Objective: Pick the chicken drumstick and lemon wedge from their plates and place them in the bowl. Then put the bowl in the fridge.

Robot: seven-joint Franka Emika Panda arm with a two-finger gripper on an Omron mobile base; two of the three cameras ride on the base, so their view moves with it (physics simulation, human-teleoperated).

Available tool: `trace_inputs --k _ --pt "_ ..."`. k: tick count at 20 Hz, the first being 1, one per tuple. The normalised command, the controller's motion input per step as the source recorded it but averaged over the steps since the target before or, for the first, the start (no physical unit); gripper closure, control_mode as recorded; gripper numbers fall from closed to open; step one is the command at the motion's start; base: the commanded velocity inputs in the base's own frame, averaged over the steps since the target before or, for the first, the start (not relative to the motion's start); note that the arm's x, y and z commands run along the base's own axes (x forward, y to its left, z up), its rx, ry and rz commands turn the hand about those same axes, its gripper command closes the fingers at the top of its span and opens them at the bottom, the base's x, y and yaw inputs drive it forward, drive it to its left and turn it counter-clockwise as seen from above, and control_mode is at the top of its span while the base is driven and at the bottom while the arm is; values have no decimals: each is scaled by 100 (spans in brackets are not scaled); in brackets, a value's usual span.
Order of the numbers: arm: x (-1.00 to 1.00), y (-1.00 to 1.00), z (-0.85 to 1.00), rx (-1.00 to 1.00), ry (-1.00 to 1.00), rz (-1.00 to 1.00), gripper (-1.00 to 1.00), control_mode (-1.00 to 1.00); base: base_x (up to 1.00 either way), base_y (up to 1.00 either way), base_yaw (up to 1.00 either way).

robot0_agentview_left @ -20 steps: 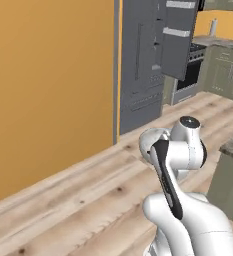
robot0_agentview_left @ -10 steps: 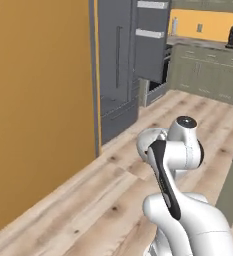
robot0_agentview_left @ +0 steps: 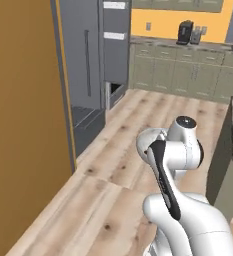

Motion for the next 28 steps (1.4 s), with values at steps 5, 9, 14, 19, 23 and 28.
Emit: trace_inputs --k 5,9,14,19,23,28 --pt "0 0 0 0 0 0 100 100 66 31 -40" --pt "0 0 0 0 0 0 100 100 75 23 -31" --pt "0 0 0 0 0 0 100 100 73 21 -33" --pt "0 0 0 0 0 0 100 100 75 18 -30" --pt "0 0 0 0 0 0 100 100 78 14 -26" --pt "0 0 0 0 0 0 100 100 84 11 -20"
